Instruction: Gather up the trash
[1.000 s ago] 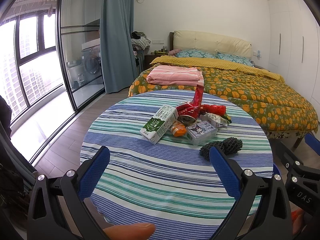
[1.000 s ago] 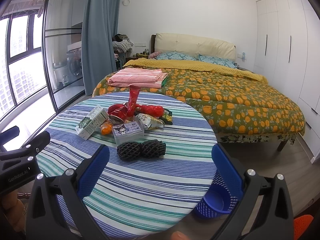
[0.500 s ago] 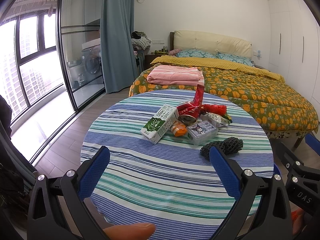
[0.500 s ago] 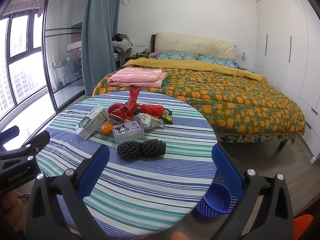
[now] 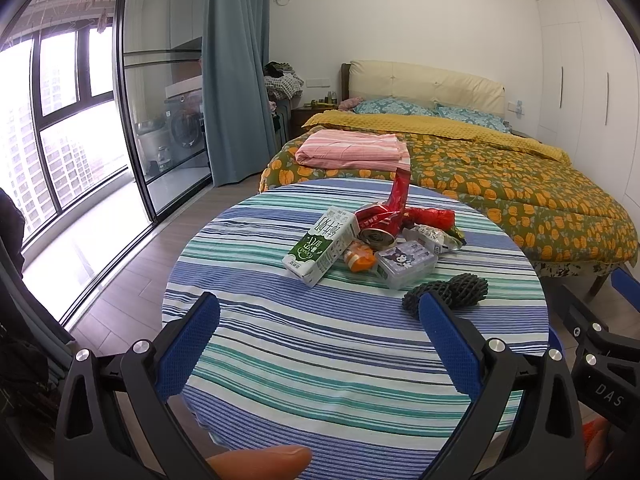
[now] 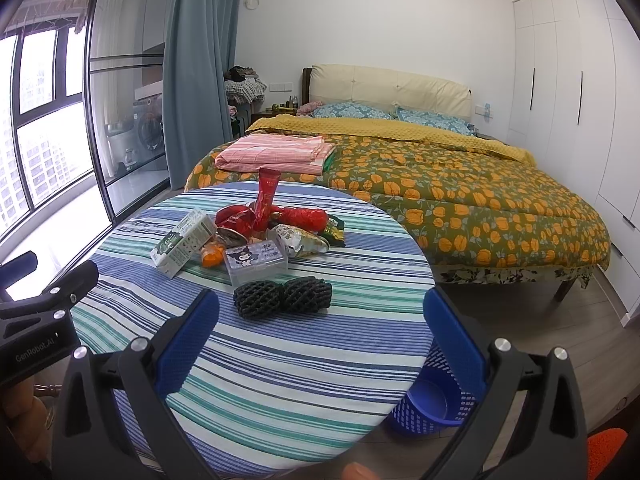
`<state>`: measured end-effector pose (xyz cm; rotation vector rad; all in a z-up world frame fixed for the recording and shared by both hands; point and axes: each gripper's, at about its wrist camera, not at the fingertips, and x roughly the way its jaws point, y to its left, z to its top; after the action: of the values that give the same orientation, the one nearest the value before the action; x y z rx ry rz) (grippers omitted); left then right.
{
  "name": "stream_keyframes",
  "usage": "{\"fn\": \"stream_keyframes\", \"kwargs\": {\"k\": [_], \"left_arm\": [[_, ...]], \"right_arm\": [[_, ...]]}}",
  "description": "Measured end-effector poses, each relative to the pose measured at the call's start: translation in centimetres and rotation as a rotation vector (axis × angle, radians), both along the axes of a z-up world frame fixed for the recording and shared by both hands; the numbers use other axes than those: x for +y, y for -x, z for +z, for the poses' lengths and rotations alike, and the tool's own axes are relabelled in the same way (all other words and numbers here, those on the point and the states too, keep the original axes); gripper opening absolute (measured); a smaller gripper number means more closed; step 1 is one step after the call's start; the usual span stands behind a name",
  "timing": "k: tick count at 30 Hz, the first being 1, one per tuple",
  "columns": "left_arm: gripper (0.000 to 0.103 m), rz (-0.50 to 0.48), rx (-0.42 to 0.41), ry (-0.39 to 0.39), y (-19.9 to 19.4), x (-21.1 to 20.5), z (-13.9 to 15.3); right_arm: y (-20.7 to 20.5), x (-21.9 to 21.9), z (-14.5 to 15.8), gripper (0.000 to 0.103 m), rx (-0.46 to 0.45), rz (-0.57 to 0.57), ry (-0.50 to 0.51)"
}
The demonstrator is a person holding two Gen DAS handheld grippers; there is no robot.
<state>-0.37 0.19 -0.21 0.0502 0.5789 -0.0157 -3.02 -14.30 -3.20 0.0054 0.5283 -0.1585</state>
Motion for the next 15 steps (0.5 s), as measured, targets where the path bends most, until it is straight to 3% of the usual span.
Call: {"fn": "stream_keyframes", "kwargs": {"k": [15], "left_arm": [[0.099,-0.001,-0.001,-0.002,0.00,-0.01,0.01]], "right_arm": [[-0.06,0.04,0.00,0.099,0.003,0.000,-0.001]]}}
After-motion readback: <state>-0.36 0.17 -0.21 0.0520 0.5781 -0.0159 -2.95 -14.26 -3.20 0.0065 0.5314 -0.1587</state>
